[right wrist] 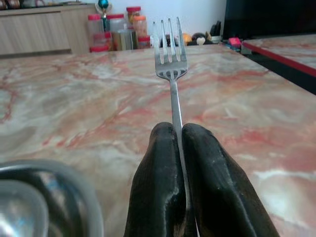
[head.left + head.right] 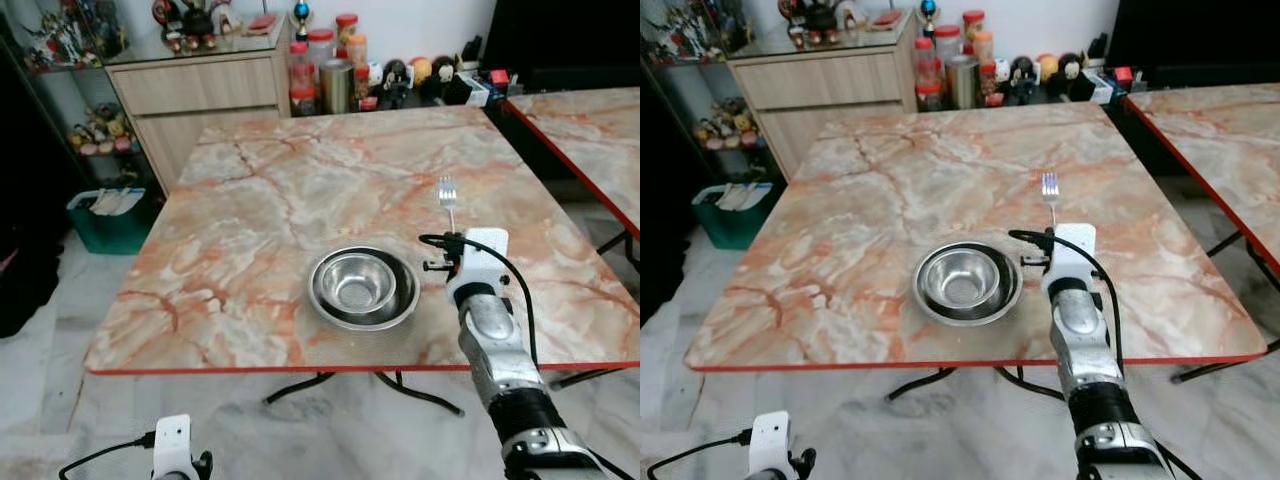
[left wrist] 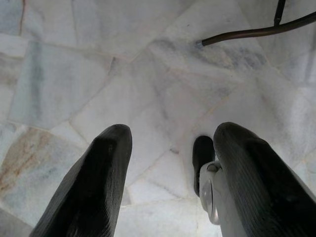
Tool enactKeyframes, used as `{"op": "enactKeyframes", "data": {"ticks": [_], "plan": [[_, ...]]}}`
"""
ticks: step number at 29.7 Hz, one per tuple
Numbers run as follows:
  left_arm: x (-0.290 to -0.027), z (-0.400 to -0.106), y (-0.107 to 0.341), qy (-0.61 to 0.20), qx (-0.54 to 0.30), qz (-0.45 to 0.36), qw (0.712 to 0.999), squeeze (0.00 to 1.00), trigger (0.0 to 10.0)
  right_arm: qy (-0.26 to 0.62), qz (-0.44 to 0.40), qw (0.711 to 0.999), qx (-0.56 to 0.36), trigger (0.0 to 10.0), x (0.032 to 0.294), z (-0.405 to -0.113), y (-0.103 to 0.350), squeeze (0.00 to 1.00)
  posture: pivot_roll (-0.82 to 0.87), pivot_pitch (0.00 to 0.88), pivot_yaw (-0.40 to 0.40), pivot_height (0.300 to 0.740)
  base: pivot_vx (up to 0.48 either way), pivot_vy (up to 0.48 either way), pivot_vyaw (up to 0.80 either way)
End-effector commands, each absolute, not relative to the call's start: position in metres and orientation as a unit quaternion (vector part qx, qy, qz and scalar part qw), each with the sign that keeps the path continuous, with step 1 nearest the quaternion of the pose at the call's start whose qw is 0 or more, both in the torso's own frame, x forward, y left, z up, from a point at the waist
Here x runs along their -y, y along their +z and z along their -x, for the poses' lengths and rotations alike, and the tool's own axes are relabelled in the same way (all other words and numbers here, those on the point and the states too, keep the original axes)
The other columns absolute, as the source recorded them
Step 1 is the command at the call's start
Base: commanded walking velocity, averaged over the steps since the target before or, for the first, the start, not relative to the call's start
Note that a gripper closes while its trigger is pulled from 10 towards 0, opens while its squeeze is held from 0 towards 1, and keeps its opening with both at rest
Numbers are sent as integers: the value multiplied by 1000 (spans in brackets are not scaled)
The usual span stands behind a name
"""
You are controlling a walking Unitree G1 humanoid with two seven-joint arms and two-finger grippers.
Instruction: Setting the table
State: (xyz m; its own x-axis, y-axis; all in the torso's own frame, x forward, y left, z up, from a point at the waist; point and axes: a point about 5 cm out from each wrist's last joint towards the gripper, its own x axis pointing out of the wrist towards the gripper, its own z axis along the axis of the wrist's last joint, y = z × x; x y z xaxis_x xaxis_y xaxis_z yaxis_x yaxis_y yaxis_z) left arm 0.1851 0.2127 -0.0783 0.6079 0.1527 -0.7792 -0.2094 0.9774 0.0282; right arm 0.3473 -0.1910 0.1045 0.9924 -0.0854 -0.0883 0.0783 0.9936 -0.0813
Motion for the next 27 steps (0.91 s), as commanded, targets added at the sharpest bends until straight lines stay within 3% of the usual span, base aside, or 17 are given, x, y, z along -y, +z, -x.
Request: {"op": "enactKeyframes", "data": {"ticks": [1,13,18,27], "plan": [[-218,-180,-80,107,-438,32,892,0,10000,-33,33,998,-50,10000,187,-350,108,0,-28,0,76,740,0,0,0],[-218,-180,-80,106,-442,32,890,0,10000,-13,49,996,-69,10000,183,-353,108,0,-24,0,75,740,0,0,0],[-213,-185,-79,105,-441,35,891,0,10000,-7,39,990,-133,10000,191,-358,94,0,-24,0,74,740,0,0,0],[-215,-190,-77,106,-441,35,891,0,10000,21,41,987,-152,10000,188,-361,90,0,-21,0,73,740,0,0,0]]}}
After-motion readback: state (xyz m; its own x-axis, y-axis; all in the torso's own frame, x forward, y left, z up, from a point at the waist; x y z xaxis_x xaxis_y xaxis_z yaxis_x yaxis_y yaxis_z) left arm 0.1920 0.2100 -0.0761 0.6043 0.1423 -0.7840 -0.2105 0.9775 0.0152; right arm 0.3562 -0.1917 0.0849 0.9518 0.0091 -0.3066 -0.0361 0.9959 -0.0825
